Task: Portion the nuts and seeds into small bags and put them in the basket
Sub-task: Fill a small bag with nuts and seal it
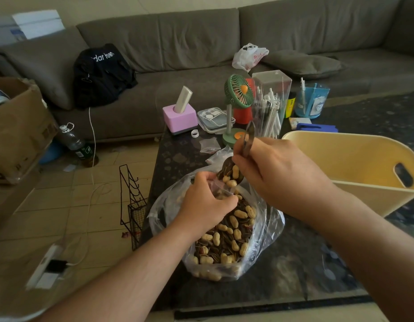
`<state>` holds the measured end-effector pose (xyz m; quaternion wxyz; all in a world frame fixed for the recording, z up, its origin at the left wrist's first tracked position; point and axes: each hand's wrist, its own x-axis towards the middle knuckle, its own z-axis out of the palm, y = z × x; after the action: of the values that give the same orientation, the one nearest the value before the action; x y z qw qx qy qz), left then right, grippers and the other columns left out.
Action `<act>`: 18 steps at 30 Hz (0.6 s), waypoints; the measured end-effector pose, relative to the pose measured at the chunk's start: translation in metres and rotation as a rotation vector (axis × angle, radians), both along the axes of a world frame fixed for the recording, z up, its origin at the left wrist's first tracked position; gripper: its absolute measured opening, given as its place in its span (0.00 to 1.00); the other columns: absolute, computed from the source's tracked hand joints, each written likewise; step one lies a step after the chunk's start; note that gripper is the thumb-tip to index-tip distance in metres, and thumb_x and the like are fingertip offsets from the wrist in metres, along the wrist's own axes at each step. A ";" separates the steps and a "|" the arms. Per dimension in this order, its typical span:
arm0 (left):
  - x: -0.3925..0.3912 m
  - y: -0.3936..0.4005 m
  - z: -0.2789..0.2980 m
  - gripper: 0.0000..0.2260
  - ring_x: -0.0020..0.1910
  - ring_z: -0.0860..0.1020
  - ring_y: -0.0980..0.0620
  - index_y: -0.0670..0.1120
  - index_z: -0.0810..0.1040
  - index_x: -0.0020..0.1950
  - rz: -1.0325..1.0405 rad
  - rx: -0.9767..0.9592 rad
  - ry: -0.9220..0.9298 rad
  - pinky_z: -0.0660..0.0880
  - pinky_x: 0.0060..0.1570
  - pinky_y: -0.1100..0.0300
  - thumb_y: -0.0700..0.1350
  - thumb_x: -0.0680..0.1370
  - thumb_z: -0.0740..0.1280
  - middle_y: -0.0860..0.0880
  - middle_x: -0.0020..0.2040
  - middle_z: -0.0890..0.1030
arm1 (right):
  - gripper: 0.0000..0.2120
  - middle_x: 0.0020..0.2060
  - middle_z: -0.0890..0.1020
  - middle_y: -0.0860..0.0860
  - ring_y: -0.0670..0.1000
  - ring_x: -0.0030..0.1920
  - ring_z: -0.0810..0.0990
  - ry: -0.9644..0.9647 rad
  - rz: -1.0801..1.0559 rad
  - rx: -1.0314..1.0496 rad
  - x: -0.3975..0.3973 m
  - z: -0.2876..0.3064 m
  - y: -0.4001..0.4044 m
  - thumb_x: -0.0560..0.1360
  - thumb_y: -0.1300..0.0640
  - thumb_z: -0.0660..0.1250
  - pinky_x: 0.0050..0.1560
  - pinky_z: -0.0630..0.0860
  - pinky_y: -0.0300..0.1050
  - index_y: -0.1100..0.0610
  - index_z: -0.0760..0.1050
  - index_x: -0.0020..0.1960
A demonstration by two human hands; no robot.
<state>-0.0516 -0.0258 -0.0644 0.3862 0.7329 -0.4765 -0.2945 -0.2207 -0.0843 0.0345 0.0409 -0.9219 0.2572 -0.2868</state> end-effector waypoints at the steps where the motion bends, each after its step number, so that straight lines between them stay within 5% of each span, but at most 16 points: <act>1: 0.000 0.000 0.000 0.26 0.51 0.78 0.67 0.58 0.67 0.65 0.003 -0.002 0.003 0.70 0.44 0.72 0.52 0.75 0.79 0.61 0.54 0.80 | 0.13 0.37 0.76 0.49 0.52 0.33 0.75 -0.001 0.001 0.005 0.000 0.000 0.000 0.83 0.49 0.57 0.35 0.77 0.55 0.57 0.75 0.52; 18: 0.003 -0.002 -0.003 0.26 0.48 0.79 0.69 0.56 0.69 0.66 0.024 -0.032 -0.019 0.73 0.43 0.72 0.52 0.74 0.79 0.57 0.52 0.82 | 0.10 0.38 0.76 0.48 0.50 0.35 0.75 -0.028 0.060 0.019 -0.004 -0.002 -0.005 0.84 0.50 0.59 0.38 0.77 0.53 0.54 0.75 0.50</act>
<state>-0.0488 -0.0276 -0.0677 0.3967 0.7352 -0.4759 -0.2750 -0.2244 -0.0895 0.0322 0.0619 -0.9247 0.2314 -0.2960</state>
